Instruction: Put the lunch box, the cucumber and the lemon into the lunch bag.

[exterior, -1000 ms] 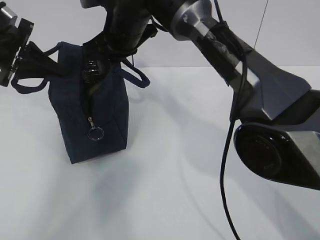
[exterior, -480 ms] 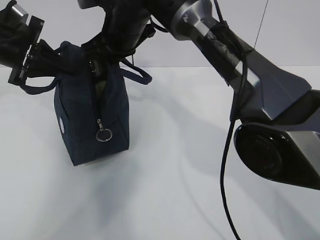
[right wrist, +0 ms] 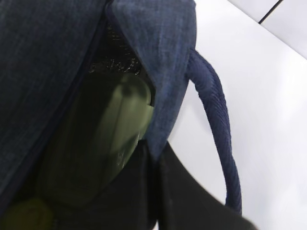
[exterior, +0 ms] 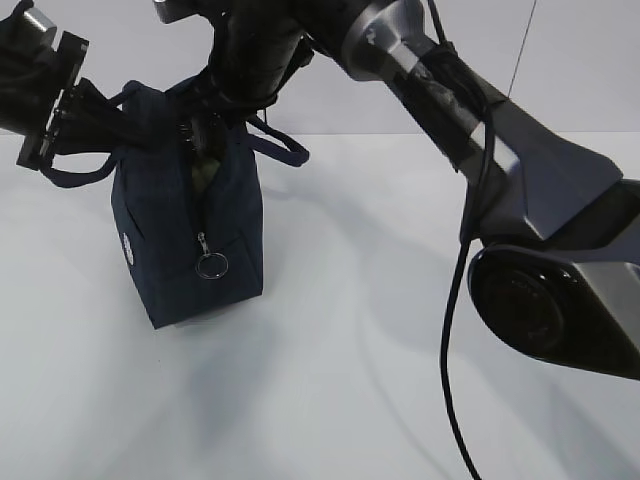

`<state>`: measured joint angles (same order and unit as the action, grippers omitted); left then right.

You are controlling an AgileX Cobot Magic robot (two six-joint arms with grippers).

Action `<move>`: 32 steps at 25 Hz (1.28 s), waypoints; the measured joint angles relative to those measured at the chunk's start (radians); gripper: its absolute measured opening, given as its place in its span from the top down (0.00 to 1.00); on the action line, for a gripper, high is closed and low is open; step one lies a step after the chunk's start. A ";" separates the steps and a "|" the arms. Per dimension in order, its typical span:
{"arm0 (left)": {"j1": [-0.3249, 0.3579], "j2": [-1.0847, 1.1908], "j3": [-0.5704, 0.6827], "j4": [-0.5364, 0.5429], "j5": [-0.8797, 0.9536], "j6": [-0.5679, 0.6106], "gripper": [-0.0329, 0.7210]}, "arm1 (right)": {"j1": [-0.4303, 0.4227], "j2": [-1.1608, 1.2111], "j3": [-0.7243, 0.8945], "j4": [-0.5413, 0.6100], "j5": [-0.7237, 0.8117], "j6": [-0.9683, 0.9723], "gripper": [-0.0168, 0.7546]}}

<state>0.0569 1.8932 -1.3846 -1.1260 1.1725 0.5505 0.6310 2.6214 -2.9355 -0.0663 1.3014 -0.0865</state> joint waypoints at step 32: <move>-0.081 0.000 0.000 -0.123 0.004 0.003 0.97 | 0.000 -0.331 0.418 -0.058 0.000 0.019 0.98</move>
<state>-0.0240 1.8932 -1.3846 -1.2489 1.1761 0.5535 0.6310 2.2906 -2.5174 -0.1245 1.3018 -0.0674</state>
